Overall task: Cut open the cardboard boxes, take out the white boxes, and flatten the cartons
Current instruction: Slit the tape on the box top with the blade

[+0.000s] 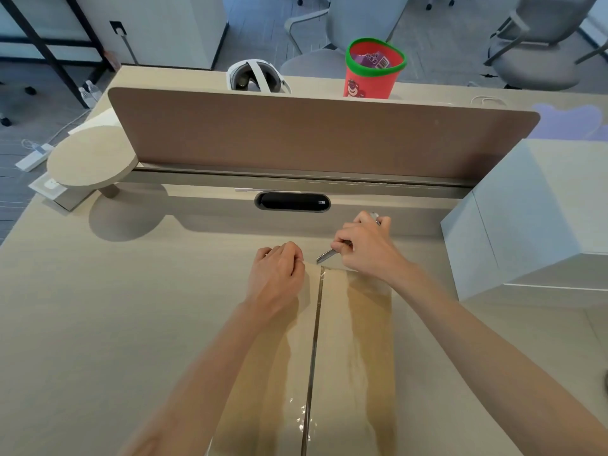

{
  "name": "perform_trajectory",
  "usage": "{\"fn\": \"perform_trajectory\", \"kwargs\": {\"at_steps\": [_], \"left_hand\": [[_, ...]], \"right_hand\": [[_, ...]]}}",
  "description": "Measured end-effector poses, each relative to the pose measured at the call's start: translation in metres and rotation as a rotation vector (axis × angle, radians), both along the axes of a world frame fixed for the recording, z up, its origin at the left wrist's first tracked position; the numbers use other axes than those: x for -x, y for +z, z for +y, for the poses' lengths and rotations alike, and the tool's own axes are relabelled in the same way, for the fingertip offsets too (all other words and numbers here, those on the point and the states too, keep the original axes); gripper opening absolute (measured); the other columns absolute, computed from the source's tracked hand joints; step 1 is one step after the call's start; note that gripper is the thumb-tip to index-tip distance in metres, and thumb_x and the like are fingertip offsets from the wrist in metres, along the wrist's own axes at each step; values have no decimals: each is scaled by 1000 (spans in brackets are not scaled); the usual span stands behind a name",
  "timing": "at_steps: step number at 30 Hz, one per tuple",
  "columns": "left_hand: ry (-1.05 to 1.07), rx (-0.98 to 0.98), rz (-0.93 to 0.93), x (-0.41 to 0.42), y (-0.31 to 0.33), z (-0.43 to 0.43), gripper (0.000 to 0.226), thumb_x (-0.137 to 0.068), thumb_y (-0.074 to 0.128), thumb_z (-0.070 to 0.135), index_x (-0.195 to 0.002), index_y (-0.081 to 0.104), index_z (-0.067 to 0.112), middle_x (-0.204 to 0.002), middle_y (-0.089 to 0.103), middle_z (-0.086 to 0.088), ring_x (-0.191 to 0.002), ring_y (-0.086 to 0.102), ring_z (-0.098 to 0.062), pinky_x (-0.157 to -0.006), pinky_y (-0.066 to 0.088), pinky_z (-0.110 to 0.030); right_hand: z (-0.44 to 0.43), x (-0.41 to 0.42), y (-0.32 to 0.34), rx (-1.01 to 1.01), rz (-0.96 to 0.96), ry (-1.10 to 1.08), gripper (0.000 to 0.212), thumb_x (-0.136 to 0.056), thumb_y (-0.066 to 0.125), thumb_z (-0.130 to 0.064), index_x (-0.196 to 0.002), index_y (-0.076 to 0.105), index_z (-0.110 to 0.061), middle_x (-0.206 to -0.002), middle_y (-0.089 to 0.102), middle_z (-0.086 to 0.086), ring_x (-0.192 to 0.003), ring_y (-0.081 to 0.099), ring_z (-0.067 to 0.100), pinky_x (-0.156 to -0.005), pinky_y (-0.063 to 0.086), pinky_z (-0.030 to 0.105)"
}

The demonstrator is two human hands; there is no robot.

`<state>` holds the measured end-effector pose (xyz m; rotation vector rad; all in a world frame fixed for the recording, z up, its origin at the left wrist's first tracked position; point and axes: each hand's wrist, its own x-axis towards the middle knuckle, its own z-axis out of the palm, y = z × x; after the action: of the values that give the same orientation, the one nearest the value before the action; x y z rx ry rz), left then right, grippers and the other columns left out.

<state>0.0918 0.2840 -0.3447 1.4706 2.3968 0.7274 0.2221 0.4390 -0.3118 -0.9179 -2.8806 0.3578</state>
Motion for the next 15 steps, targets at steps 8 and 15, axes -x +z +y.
{"fn": "perform_trajectory", "kwargs": {"at_steps": [8,15], "left_hand": [[-4,-18,-12,2,1,0,17,-86,32,22,-86,49,19,-77,59,10,-77,53,-13,-86,29,-28],[1,-24,-23,2,1,0,14,-86,34,21,-86,48,20,-77,59,10,-77,52,-13,-84,27,-26]], "right_hand": [[-1,3,-3,97,10,-26,16,-85,58,-18,-73,67,-20,-76,65,-12,-90,35,14,-64,9,33],[-5,3,-4,227,20,-100,18,-88,56,-21,-78,70,-22,-76,65,-15,-92,34,12,-66,10,34]]}}
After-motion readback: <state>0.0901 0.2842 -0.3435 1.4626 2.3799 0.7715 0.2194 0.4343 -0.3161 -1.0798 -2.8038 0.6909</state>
